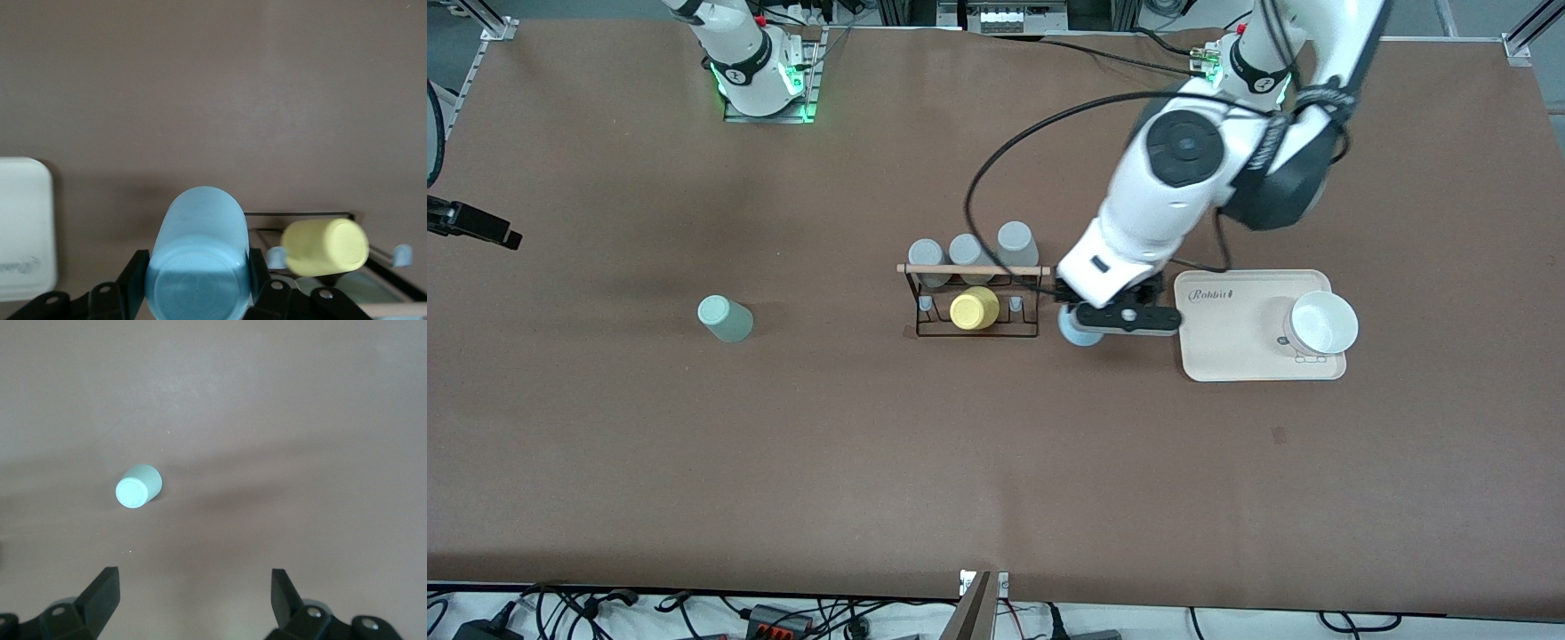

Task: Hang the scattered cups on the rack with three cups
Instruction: 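Carry the blue cup to the rack while the right gripper approaches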

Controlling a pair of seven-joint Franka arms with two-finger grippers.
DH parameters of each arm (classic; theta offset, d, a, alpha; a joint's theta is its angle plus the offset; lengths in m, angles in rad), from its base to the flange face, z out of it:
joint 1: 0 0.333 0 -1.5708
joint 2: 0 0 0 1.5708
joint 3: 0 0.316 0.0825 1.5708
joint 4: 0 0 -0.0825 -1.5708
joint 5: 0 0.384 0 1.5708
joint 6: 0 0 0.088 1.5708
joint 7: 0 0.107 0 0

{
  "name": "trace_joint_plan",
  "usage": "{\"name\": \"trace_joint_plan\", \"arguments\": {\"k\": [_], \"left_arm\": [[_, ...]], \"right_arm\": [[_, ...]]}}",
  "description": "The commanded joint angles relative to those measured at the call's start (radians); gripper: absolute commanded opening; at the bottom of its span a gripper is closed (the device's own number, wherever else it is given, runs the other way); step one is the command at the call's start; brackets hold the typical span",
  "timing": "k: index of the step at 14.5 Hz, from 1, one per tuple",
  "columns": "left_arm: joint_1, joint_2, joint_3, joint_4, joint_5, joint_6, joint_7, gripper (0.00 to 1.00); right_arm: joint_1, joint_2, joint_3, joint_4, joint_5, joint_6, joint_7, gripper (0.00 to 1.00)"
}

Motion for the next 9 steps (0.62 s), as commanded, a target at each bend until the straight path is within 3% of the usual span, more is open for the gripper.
{"name": "trace_joint_plan", "arguments": {"k": [1,6,9], "left_arm": [[-0.053,0.122,0.017,0.168,-0.013,-0.068,-0.163,0.34],[-0.09,0.156,0.017,0.193,-0.014,-0.06,-0.302,0.34],[-0.11,0.159,0.015,0.181,-0.009,-0.062,-0.329,0.34]], "right_arm": [[0.018,0.03,0.003,0.004,-0.012,-0.007,-0.003,1.0],[0.093,0.114,0.007,0.0,0.027,0.022,0.042,1.0],[0.096,0.185,0.009,-0.001,0.12,0.045,0.052,1.0]]}}
